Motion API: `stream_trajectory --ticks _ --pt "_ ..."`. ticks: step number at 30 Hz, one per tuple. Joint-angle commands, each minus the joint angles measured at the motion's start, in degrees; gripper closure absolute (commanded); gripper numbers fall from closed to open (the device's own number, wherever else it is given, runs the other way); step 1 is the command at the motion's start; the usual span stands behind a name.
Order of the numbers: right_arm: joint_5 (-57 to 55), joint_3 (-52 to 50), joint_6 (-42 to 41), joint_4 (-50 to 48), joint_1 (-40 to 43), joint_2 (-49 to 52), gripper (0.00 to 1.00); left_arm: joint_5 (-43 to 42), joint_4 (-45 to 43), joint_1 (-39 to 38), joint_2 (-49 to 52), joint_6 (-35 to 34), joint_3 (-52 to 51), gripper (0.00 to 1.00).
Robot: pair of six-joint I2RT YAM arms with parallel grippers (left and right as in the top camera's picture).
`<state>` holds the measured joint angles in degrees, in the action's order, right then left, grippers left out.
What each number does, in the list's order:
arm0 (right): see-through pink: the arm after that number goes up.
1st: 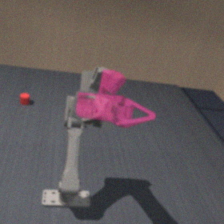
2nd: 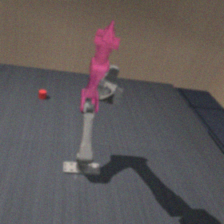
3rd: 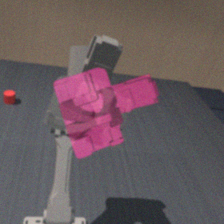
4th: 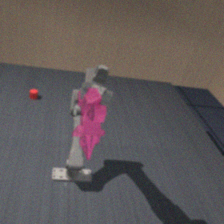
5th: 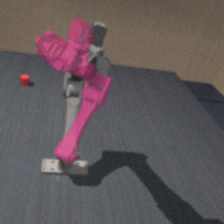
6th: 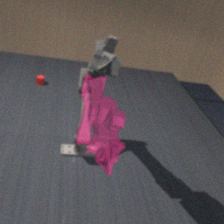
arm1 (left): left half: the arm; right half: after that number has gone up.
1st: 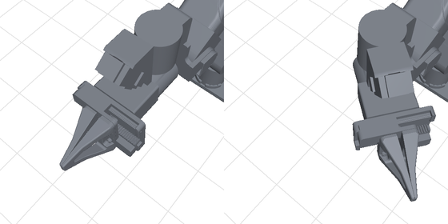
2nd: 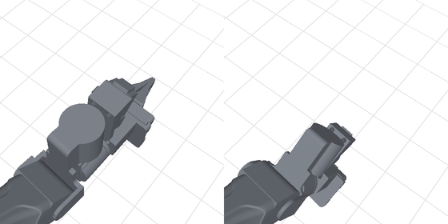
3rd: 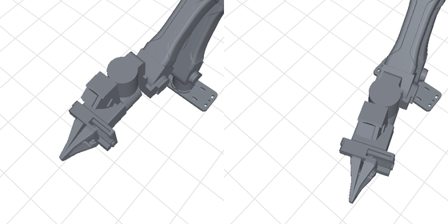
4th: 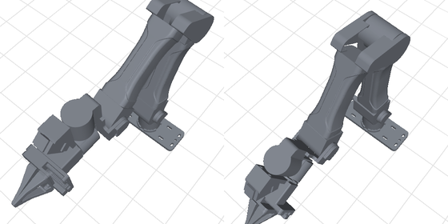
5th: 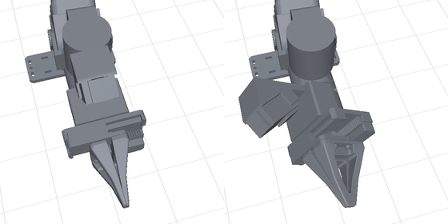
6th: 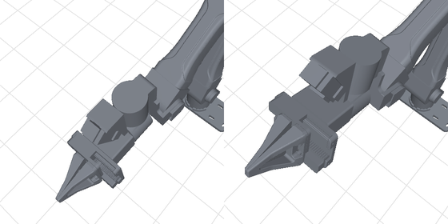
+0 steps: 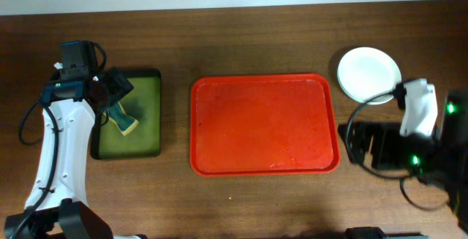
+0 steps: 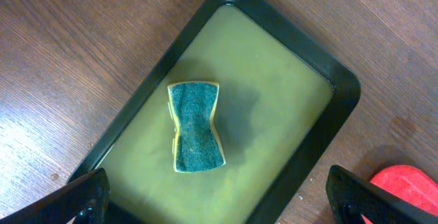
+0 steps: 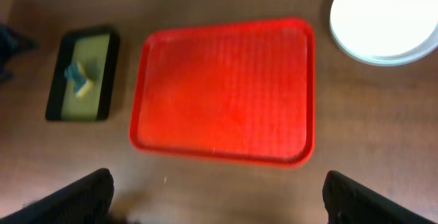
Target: Clean dirty plates on tray and stack at the side
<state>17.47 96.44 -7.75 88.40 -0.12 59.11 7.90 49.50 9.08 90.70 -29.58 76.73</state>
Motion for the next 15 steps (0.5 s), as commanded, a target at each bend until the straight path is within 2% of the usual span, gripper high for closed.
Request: stream_trajectory --ticks 1,8,13,15 --pt "-0.13 0.2 -0.2 2.19 -0.63 -1.2 0.01 -0.2 -0.09 0.09 -0.31 0.57 0.68 0.01" --pt "-4.0 0.09 0.0 8.92 -0.63 -1.9 0.01 -0.2 -0.09 0.09 -0.31 0.55 0.68 0.01" --pt "-4.02 -1.01 -0.07 8.59 -1.01 -6.56 0.01 -0.2 -0.09 0.09 -0.31 0.57 0.68 0.01" --pt "-4.44 -4.31 -0.07 5.62 -1.01 -11.37 0.01 -0.2 -0.09 0.09 -0.28 0.57 0.68 0.01"
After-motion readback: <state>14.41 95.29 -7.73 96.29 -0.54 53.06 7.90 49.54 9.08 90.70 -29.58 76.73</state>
